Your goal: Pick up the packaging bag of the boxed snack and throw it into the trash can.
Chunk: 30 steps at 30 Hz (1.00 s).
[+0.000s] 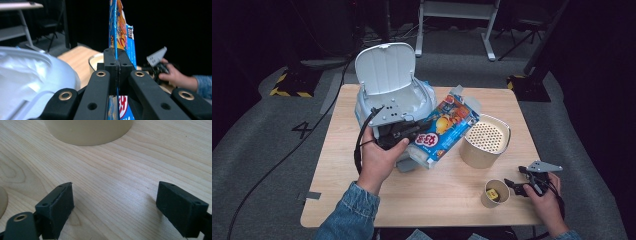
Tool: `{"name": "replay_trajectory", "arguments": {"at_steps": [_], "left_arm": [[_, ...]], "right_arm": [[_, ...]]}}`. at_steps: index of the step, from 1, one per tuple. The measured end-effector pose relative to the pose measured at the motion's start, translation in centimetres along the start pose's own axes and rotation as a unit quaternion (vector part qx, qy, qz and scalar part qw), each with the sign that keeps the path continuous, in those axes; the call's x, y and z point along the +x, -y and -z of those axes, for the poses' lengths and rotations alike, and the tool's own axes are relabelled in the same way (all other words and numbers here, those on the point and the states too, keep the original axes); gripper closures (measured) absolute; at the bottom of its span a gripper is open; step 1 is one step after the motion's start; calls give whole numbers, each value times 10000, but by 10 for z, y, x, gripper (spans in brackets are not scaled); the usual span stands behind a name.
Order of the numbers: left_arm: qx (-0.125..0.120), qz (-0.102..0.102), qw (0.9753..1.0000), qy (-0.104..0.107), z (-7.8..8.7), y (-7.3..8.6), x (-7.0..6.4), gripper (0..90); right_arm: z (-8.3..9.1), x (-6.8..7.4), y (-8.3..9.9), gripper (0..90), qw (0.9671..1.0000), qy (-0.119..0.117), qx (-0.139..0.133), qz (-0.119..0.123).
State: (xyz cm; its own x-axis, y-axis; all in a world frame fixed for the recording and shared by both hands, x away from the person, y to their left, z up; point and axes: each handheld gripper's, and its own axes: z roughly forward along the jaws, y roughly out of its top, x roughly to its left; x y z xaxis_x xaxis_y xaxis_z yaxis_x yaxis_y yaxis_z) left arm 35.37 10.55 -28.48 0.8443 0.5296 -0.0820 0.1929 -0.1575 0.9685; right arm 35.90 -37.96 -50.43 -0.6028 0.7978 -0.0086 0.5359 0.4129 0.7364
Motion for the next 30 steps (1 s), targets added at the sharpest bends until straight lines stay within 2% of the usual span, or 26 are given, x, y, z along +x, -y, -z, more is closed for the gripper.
{"name": "replay_trajectory", "arguments": {"at_steps": [2, 6, 10, 28, 30], "left_arm": [[-87, 8, 10000, -40, 3, -5, 1, 890], [-273, -99, 9994, -161, 8, -15, 2, 890], [-418, -111, 9989, -176, 11, -21, 5, 890], [-765, -89, 9967, -258, 17, -58, 17, 890], [-824, -159, 9957, -386, 19, -65, 19, 890]], "right_arm": [[0, 0, 0, 147, 10000, 0, 0, 1], [0, 0, 0, 147, 10000, -1, 0, -1], [0, 0, 0, 147, 10000, -1, 0, -1], [0, 0, 0, 146, 10000, -1, -3, -3], [0, 0, 0, 146, 10000, 0, -2, 0]]}}
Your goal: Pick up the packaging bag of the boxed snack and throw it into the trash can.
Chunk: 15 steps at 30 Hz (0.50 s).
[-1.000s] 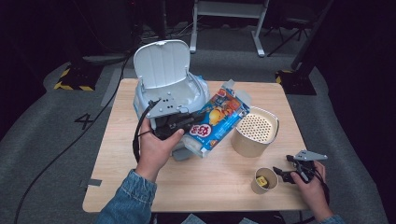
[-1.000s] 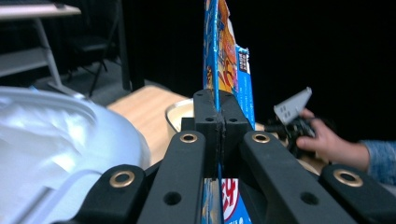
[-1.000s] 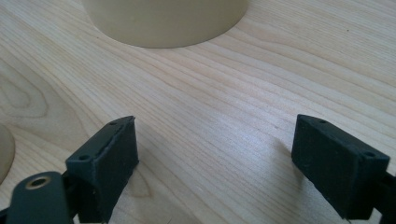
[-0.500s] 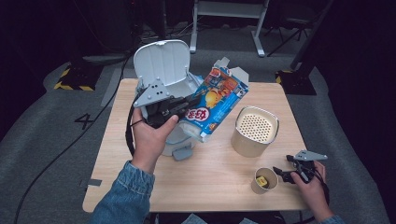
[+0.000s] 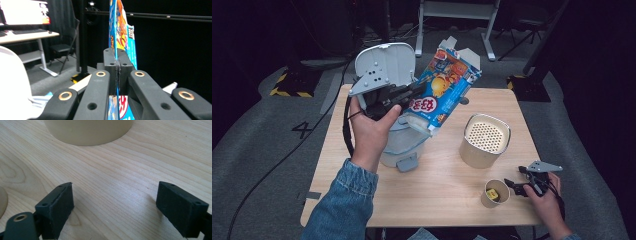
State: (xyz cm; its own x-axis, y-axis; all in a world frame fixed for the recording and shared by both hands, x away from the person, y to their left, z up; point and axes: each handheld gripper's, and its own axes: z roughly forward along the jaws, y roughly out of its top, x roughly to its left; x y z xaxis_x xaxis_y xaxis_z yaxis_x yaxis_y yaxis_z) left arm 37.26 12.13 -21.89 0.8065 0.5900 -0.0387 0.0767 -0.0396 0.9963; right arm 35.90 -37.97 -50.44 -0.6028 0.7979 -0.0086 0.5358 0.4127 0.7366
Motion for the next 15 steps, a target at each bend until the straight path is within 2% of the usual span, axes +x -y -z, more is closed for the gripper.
{"name": "replay_trajectory", "arguments": {"at_steps": [5, 12, 15], "left_arm": [[-107, -20, 9999, -132, 2, -8, 5, 890], [-428, 0, 9978, -502, 9, -17, 14, 890], [-412, 30, 9974, -596, 9, -17, 19, 890]], "right_arm": [[0, 0, 0, 146, 10000, 4, -2, 0], [0, 0, 0, 146, 10000, 1, -1, -4], [0, 0, 0, 146, 10000, 0, -1, -4]]}}
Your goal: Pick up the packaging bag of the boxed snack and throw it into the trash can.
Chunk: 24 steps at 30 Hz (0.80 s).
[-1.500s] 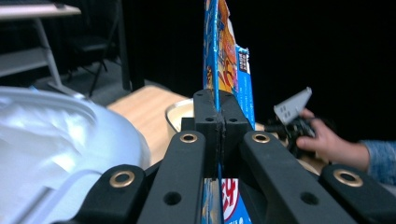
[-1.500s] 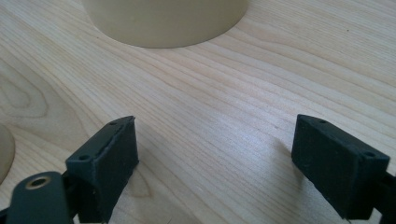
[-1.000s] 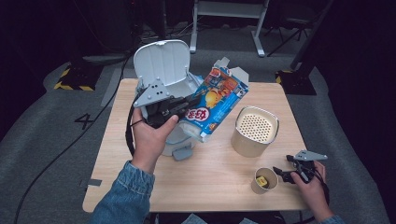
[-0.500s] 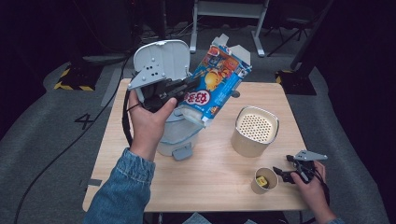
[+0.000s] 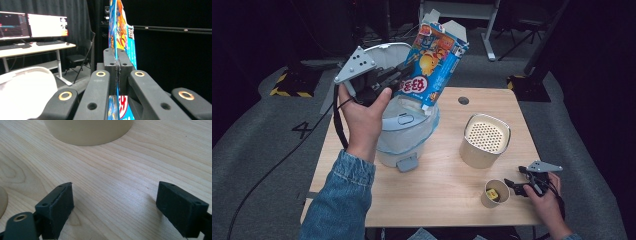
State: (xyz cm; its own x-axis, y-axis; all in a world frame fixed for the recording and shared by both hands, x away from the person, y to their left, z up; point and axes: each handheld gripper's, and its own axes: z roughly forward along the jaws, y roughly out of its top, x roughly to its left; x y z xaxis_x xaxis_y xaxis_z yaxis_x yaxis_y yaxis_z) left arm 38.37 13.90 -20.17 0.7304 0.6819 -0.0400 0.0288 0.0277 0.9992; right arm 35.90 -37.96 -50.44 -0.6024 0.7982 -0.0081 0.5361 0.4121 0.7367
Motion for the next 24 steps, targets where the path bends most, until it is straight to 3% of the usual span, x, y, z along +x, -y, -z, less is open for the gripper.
{"name": "replay_trajectory", "arguments": {"at_steps": [1, 11, 15, 20, 24], "left_arm": [[-31, 15, 9999, -114, -1, 1, 5, 890], [-244, 261, 9982, -487, -2, 12, 35, 890], [-356, 353, 9962, -709, -1, 21, 48, 890], [-328, 413, 9948, -872, 1, 28, 58, 889], [-134, 402, 9942, -986, -2, 33, 63, 889]], "right_arm": [[0, 0, 0, 146, 10000, 0, -1, 1], [0, 0, 0, 146, 10000, 0, -1, 1], [0, 0, 0, 146, 10000, 0, 0, 3], [0, 0, 0, 146, 10000, 0, 0, 1], [0, 0, 0, 146, 10000, 0, -1, 0]]}}
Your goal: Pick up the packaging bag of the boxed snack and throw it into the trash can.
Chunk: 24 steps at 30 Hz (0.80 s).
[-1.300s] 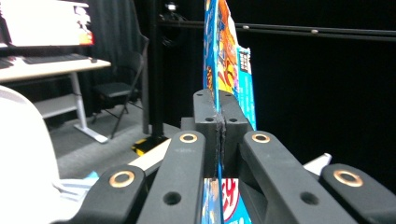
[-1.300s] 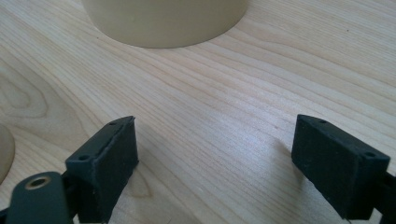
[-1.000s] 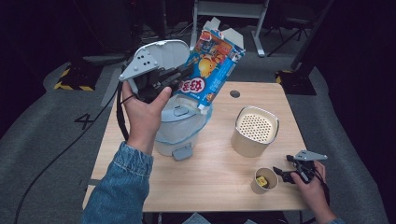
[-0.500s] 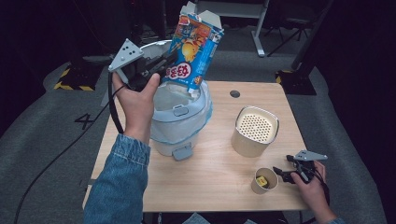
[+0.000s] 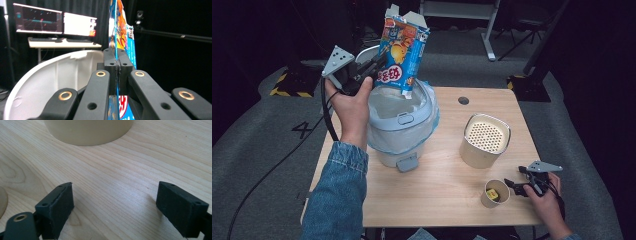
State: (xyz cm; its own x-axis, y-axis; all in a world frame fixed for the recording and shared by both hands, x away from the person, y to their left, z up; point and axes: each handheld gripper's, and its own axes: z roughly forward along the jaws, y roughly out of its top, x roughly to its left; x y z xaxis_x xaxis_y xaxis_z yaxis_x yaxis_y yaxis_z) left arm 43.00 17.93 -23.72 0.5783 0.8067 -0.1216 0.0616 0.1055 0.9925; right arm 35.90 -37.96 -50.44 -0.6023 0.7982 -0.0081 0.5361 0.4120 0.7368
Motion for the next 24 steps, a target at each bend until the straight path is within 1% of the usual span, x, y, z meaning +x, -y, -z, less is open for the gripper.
{"name": "replay_trajectory", "arguments": {"at_steps": [2, 6, 8, 11, 19, 24], "left_arm": [[75, -16, 10000, -26, -2, 3, 0, 888], [133, -11, 9999, -8, -4, 7, 0, 888], [220, -30, 9998, 0, -6, 10, 0, 888], [286, -33, 9996, 10, -7, 13, 0, 888], [475, -116, 9988, 78, -12, 17, -2, 886], [570, -139, 9982, 83, -14, 19, -3, 886]], "right_arm": [[0, 0, 0, 146, 10000, 0, 0, 1], [0, 0, 0, 146, 10000, 0, 0, 1], [0, 0, 0, 146, 10000, 0, 0, 1], [0, 0, 0, 146, 10000, 0, 1, 3], [0, 0, 0, 146, 10000, 1, 0, 2], [0, 0, 0, 146, 10000, 0, 0, 0]]}}
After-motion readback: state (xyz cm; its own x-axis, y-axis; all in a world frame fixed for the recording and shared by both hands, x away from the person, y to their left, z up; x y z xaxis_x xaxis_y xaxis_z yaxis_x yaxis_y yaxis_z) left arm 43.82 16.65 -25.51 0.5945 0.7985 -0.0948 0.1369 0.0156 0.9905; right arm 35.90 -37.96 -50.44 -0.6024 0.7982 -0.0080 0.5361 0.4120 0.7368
